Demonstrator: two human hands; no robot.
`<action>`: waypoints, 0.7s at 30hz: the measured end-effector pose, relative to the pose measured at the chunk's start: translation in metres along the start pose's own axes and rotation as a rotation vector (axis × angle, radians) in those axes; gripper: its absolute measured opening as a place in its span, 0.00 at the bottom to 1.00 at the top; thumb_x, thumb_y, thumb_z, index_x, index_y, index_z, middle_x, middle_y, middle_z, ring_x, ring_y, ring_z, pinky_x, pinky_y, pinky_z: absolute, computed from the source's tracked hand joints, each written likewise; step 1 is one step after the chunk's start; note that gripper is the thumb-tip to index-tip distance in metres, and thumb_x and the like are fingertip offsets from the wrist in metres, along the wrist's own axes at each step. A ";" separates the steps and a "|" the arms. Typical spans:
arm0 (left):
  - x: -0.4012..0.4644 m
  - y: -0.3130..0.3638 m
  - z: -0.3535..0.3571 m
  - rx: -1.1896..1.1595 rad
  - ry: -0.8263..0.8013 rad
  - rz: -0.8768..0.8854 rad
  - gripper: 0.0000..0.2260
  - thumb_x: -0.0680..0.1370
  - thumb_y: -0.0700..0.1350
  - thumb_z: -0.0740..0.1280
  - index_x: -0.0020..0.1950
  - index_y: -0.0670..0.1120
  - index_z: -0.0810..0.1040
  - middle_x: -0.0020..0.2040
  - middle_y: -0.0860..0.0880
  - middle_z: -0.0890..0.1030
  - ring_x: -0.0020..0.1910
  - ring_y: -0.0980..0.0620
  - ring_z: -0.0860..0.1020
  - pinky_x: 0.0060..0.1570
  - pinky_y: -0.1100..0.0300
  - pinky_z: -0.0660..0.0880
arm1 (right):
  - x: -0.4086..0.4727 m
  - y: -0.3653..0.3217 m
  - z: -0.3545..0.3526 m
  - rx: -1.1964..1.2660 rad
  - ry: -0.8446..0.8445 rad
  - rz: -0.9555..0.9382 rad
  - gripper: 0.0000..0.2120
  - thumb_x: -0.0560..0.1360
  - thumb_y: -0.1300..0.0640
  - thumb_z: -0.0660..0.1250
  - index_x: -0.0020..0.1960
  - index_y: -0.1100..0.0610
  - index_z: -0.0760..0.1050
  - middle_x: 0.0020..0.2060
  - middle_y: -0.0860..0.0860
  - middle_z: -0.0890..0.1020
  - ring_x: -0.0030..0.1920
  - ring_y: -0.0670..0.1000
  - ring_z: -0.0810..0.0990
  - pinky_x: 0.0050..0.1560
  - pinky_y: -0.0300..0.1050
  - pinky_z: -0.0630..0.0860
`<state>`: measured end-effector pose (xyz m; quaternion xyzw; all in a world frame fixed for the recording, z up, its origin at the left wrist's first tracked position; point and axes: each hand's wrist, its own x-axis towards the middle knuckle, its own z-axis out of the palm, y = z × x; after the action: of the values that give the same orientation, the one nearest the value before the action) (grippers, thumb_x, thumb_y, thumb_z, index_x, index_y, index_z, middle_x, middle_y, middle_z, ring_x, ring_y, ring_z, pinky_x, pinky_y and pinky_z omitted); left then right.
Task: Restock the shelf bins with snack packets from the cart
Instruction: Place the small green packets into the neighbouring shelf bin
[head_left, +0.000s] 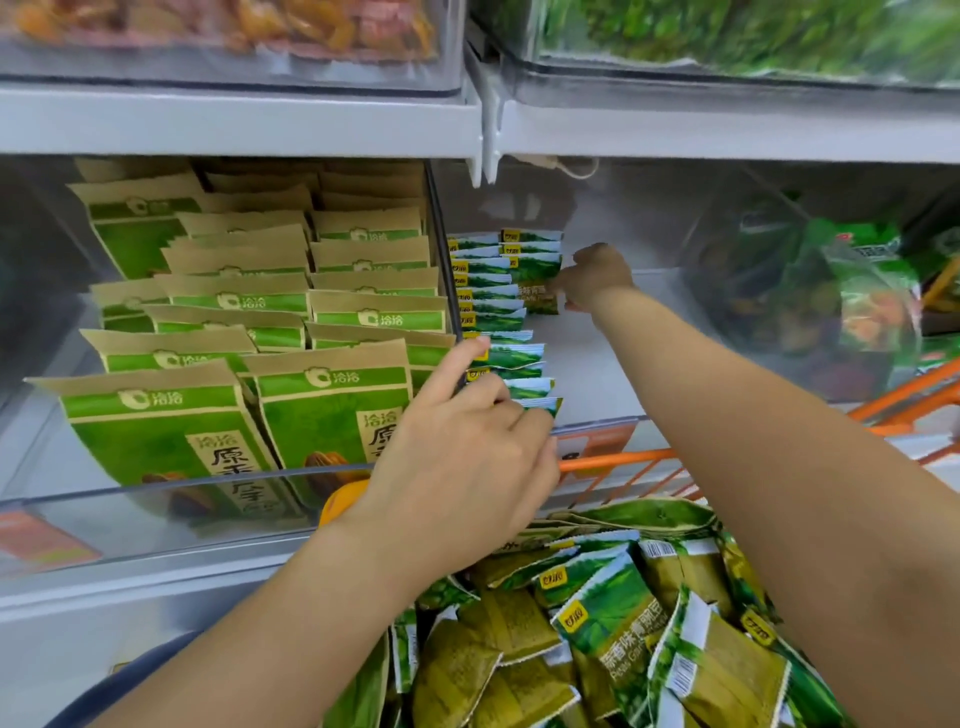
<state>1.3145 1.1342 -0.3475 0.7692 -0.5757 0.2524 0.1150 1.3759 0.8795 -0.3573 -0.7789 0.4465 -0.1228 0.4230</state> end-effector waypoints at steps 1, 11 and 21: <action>0.000 0.000 0.000 -0.003 0.004 0.002 0.17 0.80 0.47 0.56 0.41 0.46 0.83 0.32 0.50 0.81 0.39 0.48 0.78 0.73 0.50 0.57 | -0.006 -0.002 -0.008 -0.001 0.025 -0.021 0.21 0.73 0.64 0.69 0.65 0.66 0.72 0.60 0.60 0.77 0.58 0.60 0.79 0.59 0.56 0.77; -0.005 0.002 -0.010 -0.088 -0.020 0.044 0.17 0.80 0.49 0.56 0.54 0.45 0.83 0.43 0.48 0.85 0.52 0.45 0.80 0.73 0.46 0.56 | -0.191 0.002 -0.113 0.005 0.049 -0.345 0.07 0.75 0.58 0.68 0.38 0.52 0.78 0.33 0.49 0.83 0.31 0.47 0.81 0.36 0.40 0.76; -0.025 0.029 -0.028 -0.390 -0.007 0.176 0.13 0.77 0.48 0.60 0.49 0.47 0.84 0.48 0.53 0.84 0.55 0.48 0.77 0.63 0.58 0.63 | -0.292 0.093 -0.098 -1.134 -0.488 -0.104 0.32 0.71 0.30 0.61 0.64 0.53 0.69 0.49 0.49 0.77 0.53 0.52 0.77 0.46 0.46 0.73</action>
<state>1.2749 1.1587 -0.3405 0.6799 -0.6791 0.1427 0.2370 1.0984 1.0361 -0.3144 -0.9087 0.2941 0.2949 0.0267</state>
